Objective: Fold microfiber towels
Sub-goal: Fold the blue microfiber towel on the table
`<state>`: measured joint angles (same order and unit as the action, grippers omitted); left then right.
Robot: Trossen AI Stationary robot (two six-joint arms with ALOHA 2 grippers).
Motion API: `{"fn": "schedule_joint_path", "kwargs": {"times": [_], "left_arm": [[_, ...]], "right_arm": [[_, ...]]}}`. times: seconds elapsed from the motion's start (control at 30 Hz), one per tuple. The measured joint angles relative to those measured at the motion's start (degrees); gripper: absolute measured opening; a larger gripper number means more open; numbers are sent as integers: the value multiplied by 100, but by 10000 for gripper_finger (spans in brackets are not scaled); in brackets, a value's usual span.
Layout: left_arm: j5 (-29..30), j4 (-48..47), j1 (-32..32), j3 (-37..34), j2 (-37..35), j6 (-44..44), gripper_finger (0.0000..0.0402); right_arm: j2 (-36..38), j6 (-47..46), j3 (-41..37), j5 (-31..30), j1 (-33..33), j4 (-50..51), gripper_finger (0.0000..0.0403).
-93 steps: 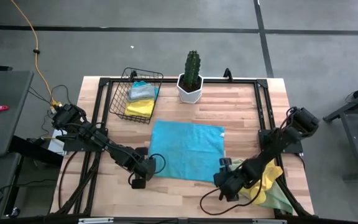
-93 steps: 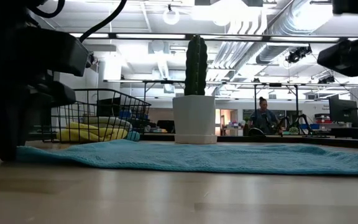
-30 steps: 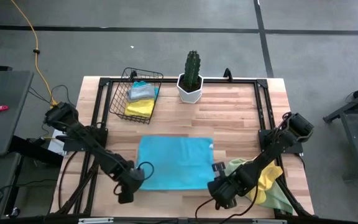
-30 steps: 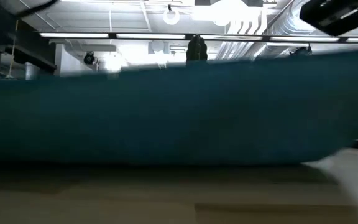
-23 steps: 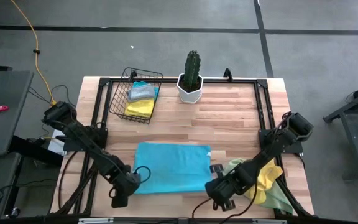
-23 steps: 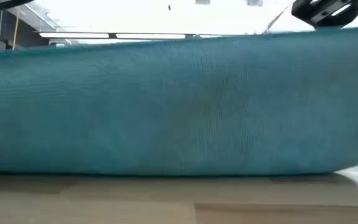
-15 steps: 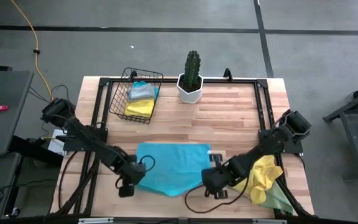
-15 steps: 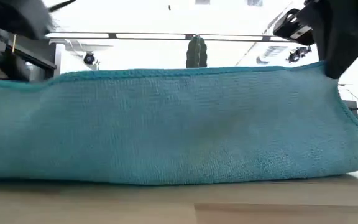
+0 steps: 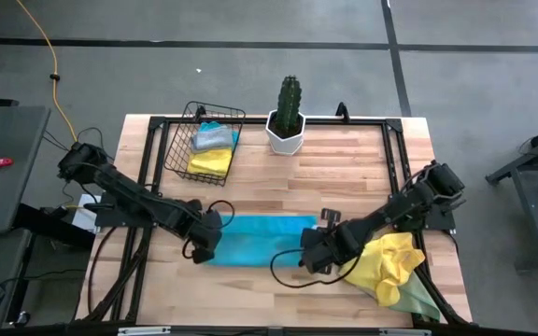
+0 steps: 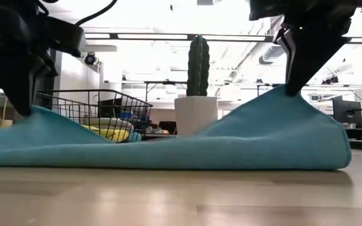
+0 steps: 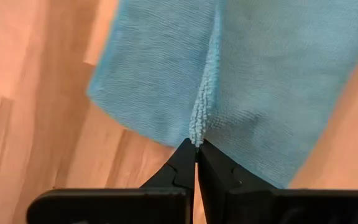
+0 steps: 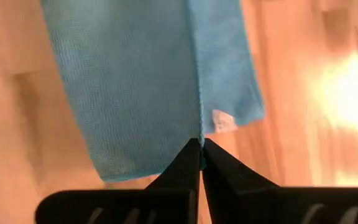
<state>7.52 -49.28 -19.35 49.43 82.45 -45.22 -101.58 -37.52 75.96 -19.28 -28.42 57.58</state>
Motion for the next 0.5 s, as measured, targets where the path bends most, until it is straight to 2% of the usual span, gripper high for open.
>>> {"fn": "schedule_joint_path", "kwargs": {"times": [0.23, 0.5], "left_arm": [[347, 1, -10, -202, 82, -816, 0], [692, -47, -20, -269, 79, -1070, 0]], "right_arm": [[0, -124, 0, -40, 293, 107, 0], [0, -367, 0, -30, 663, 136, 0]]}}
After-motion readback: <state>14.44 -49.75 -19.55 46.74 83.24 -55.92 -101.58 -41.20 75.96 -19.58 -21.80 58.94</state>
